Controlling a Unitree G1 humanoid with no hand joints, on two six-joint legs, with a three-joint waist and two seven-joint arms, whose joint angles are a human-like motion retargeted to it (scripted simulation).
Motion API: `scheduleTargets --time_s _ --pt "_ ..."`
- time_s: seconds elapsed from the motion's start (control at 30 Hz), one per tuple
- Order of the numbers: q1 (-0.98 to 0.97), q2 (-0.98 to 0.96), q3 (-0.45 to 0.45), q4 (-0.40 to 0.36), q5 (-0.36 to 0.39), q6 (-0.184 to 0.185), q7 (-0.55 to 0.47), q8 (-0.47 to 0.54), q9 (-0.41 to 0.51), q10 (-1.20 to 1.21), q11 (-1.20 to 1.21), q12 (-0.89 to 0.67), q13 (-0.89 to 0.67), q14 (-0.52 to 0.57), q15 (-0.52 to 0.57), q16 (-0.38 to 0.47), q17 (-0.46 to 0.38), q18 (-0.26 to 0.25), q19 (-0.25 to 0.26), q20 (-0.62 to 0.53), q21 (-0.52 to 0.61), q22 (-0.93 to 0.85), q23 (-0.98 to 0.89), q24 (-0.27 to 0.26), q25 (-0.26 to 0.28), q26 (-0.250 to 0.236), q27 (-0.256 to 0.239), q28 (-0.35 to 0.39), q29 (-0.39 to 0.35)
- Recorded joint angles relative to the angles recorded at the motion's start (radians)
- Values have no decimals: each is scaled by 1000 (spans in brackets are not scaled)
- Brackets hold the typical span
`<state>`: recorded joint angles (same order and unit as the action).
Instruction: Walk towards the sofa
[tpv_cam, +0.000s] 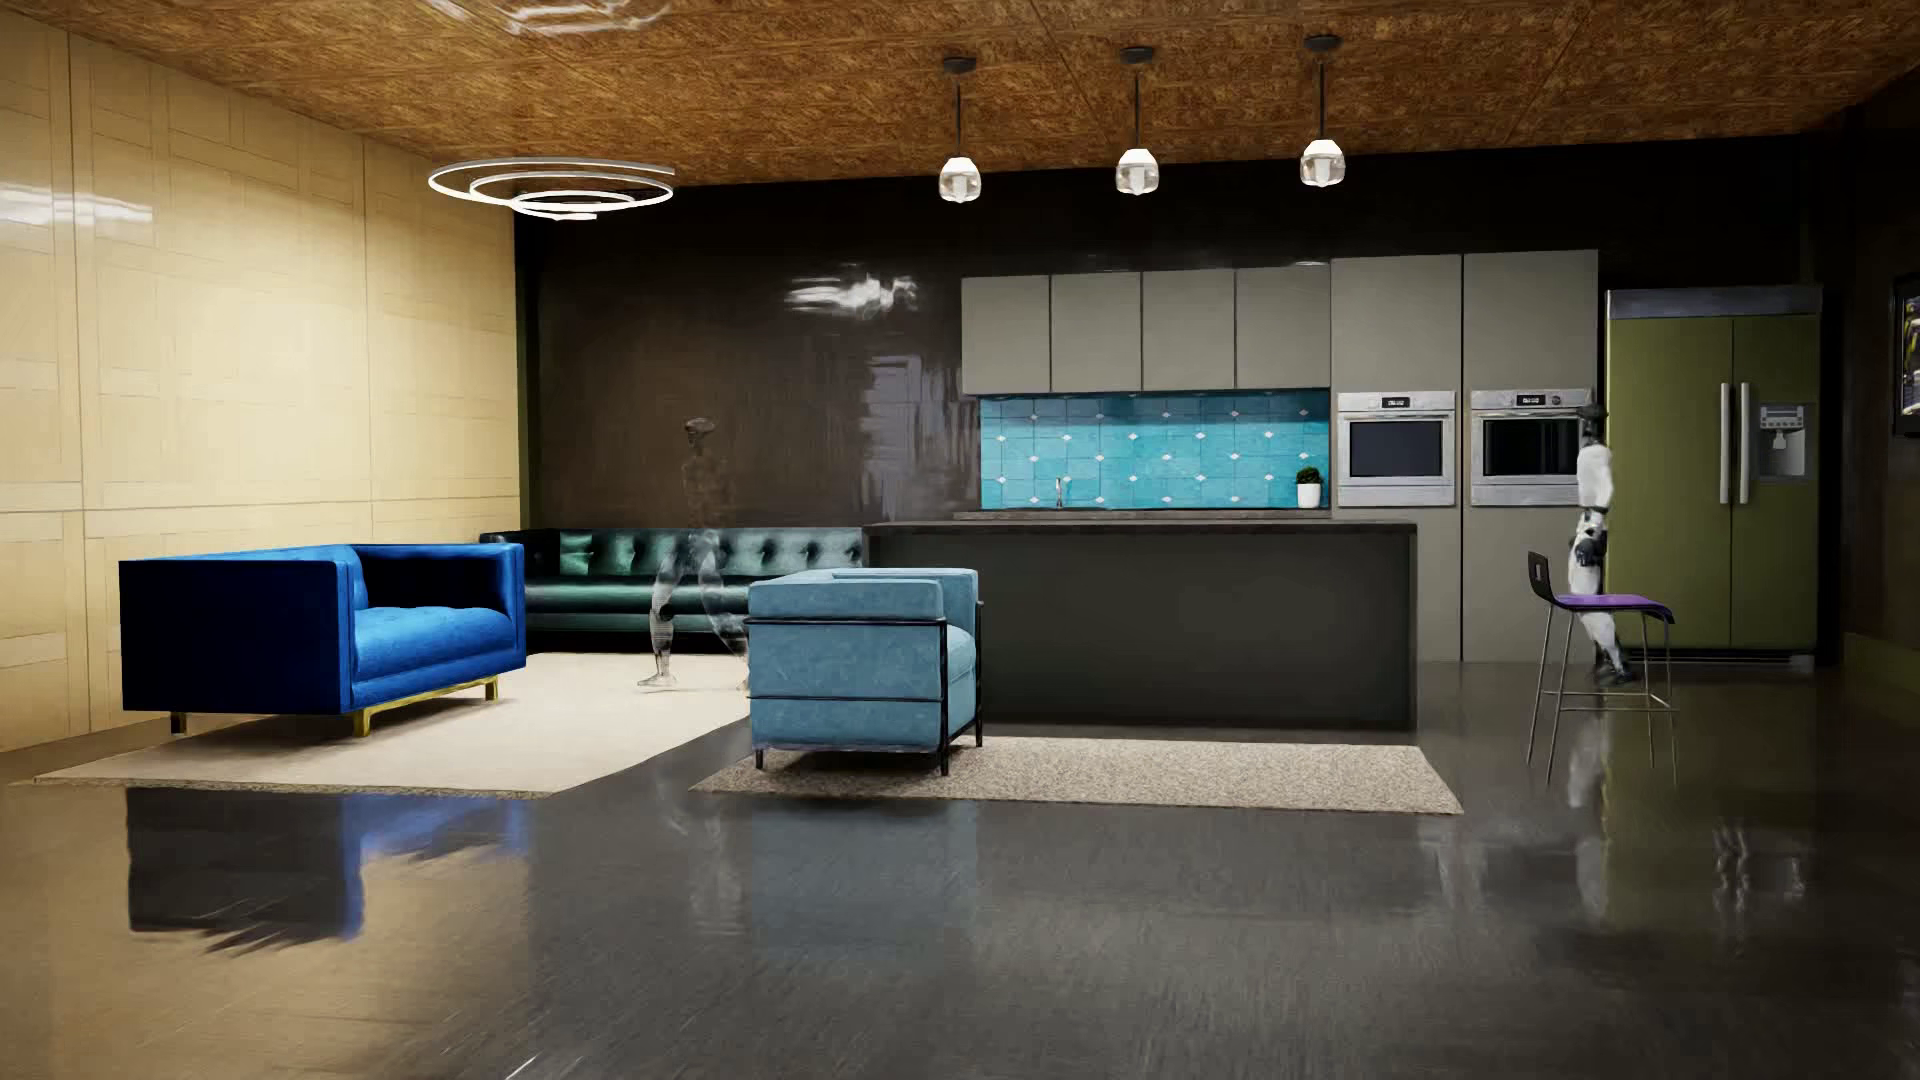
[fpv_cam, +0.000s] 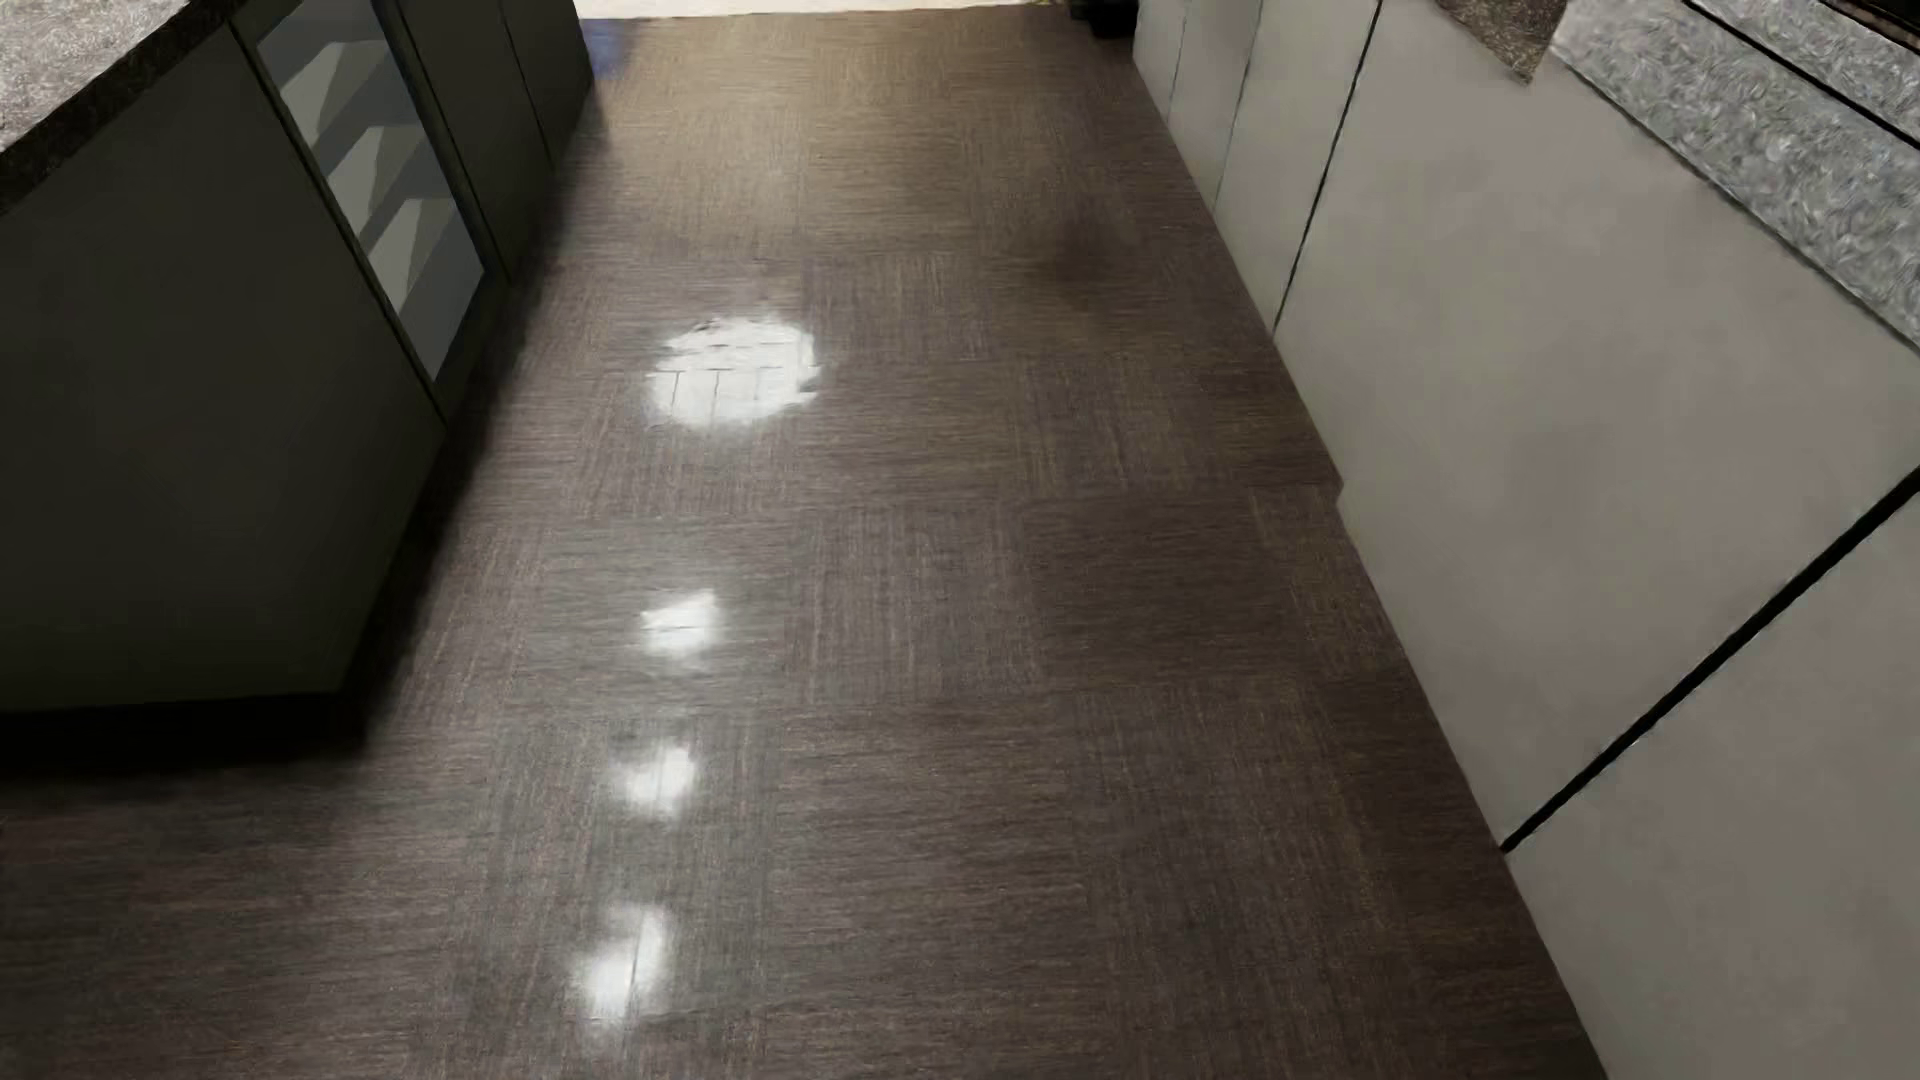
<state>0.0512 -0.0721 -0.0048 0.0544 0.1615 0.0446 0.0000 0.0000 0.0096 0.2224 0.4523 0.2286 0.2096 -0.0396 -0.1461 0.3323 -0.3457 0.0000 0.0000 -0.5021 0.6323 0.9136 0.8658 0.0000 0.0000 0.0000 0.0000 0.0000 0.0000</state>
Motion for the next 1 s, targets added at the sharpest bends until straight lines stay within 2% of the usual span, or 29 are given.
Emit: scheduleTargets --time_s 0.03,0.07,0.1,0.2,0.27,0.33,0.43,0.53,0.6,0.63,0.7,0.73,0.77,0.83,0.9,0.97,1.0 --pt "-3 1 -2 -3 1 -4 0 0 2 98 7 4 4 -37 10 3 -3 0 0 -6 4 -1 -11 0 0 0 0 0 0" --pt "-9 2 10 -11 3 -7 0 0 3 254 15 11 8 -162 15 5 -6 0 0 -8 10 -1 -23 0 0 0 0 0 0" --pt "-42 -3 32 -15 10 -9 0 0 0 288 26 18 10 -242 15 8 -7 0 0 2 12 -1 -33 0 0 0 0 0 0" --pt "-221 68 71 12 35 13 0 0 67 618 46 34 -1 -278 -23 5 -33 0 0 43 -10 -29 -102 0 0 0 0 0 0" --pt "-351 123 130 15 25 11 0 0 89 759 27 50 -21 -275 -100 4 -39 0 0 47 -25 -44 -155 0 0 0 0 0 0" --pt "-456 177 211 16 -12 -19 0 0 85 709 -8 78 -45 -246 -174 16 -19 0 0 52 -57 -36 -175 0 0 0 0 0 0" --pt "-584 302 241 44 -27 -22 0 0 106 552 -50 95 -90 -116 -319 20 -40 0 0 27 -25 15 -219 0 0 0 0 0 0" --pt "-659 401 278 64 -40 -18 0 0 107 436 -58 97 -130 -98 -360 16 -41 0 0 -3 -5 63 -209 0 0 0 0 0 0" --pt "-687 450 311 65 -67 -25 0 0 97 510 -43 109 -123 -123 -305 15 -35 0 0 7 -17 86 -165 0 0 0 0 0 0" --pt "-694 449 330 62 -81 -36 0 0 89 571 -5 109 -106 -131 -226 17 -27 0 0 12 2 99 -143 0 0 0 0 0 0" --pt "-652 396 322 23 -116 -59 0 0 84 670 191 97 -71 -189 57 17 -15 0 0 -9 45 129 -58 0 0 0 0 0 0" --pt "-604 320 297 4 -118 -49 0 0 83 681 366 89 -53 -228 205 13 -12 0 0 -9 56 128 -17 0 0 0 0 0 0" --pt "-541 216 268 -15 -120 -39 0 0 91 673 574 81 -38 -261 281 8 -16 0 0 -4 66 107 8 0 0 0 0 0 0" --pt "-385 5 174 -46 -114 -17 0 0 111 614 864 61 9 -309 256 5 -20 0 0 0 43 41 13 0 0 0 0 0 0" --pt "-206 -194 69 -45 -87 18 0 0 125 489 793 34 34 -307 259 9 -24 0 0 23 53 -33 23 0 0 0 0 0 0" --pt "-23 -325 -29 -35 -76 39 0 0 126 363 460 26 67 -310 373 21 -33 0 0 51 44 -110 18 0 0 0 0 0 0" --pt "56 -368 -76 -29 -83 47 0 0 121 315 275 12 79 -329 370 32 -37 0 0 46 40 -145 11 0 0 0 0 0 0"
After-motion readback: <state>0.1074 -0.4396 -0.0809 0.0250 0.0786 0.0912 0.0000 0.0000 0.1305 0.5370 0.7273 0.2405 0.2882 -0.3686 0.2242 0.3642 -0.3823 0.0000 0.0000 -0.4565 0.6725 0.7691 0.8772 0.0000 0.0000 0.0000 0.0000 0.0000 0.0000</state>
